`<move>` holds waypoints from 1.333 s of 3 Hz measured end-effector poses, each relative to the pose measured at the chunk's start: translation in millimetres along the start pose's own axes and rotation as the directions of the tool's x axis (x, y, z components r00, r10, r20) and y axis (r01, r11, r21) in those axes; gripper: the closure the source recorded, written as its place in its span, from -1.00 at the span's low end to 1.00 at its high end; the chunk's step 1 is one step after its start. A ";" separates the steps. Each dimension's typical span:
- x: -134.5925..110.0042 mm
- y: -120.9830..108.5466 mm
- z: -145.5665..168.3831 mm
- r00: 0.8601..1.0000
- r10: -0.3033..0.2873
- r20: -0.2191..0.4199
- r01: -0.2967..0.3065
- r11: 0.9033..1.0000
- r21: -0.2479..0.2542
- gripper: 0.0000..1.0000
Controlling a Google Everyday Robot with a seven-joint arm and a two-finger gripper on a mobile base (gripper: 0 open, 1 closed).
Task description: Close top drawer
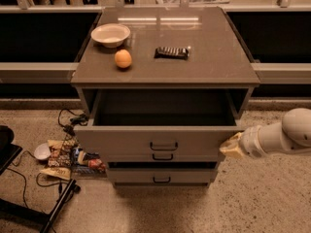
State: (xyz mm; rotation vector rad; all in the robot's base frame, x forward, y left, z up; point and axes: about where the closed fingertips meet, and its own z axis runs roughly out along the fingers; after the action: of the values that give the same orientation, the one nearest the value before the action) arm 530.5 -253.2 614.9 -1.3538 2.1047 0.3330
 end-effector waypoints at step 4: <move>0.1 -81.7 19.6 1.000 0.029 0.010 -0.029 0.999 0.029 1.00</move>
Offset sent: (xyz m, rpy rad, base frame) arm 0.0839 -0.0308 -0.0160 0.0279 -0.0043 -0.0549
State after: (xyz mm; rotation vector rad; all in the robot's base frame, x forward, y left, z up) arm 610.0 -279.8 608.6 -1.3035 2.1149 0.3197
